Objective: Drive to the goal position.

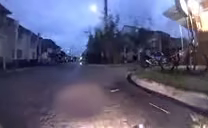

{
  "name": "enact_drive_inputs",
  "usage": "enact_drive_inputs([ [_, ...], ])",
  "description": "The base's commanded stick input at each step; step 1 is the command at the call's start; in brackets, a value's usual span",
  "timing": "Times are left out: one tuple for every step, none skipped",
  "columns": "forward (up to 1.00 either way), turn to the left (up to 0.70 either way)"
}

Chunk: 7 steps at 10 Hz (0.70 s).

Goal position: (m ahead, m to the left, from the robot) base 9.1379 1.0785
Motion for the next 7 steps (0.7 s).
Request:
enact_drive_inputs([
  [0.50,0.00],
  [0.50,0.00],
  [0.50,0.00],
  [0.50,0.00],
  [0.50,0.00],
  [0.50,0.00],
  [0.50,0.00],
])
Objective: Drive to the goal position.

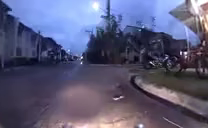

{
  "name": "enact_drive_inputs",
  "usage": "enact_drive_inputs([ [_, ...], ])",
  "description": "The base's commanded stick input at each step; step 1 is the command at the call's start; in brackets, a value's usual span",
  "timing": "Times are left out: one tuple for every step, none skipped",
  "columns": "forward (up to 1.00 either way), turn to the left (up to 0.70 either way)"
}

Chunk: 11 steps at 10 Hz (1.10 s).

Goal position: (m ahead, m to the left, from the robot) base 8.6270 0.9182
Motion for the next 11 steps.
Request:
enact_drive_inputs([
  [0.50,0.00],
  [0.50,0.00],
  [0.50,0.00],
  [0.50,0.00],
  [0.50,0.00],
  [0.50,0.00],
  [0.50,0.00],
  [0.50,0.00],
  [0.50,0.00],
  [0.50,0.00],
  [0.50,0.00],
])
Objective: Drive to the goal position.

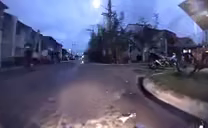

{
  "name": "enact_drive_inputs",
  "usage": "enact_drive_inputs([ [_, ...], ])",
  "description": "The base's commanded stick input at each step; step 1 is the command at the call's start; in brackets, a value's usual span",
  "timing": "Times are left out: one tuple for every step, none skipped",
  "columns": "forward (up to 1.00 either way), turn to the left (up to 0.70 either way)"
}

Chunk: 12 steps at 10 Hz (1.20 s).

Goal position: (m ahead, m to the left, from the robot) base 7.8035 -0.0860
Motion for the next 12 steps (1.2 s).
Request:
enact_drive_inputs([
  [0.50,0.31],
  [0.50,0.50],
  [0.50,0.48],
  [0.50,0.36],
  [0.50,0.02],
  [0.50,0.00],
  [0.50,0.00],
  [0.50,0.00],
  [0.50,0.00],
  [0.50,0.00],
  [0.50,0.00],
  [0.50,0.00],
])
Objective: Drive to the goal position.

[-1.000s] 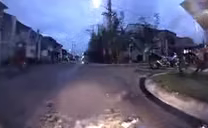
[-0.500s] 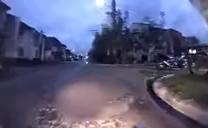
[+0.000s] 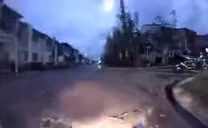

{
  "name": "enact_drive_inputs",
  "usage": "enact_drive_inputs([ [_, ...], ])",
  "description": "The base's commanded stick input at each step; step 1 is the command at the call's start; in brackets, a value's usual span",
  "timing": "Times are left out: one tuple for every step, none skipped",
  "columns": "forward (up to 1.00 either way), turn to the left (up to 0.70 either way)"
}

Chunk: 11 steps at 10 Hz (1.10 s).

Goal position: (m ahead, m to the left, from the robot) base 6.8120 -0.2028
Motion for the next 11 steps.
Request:
enact_drive_inputs([
  [0.50,0.00],
  [0.50,0.00],
  [0.50,0.00],
  [0.50,0.00],
  [0.50,0.00],
  [0.50,0.00],
  [0.50,0.00],
  [0.50,0.00],
  [0.50,0.00],
  [0.50,0.00],
  [0.50,0.00],
])
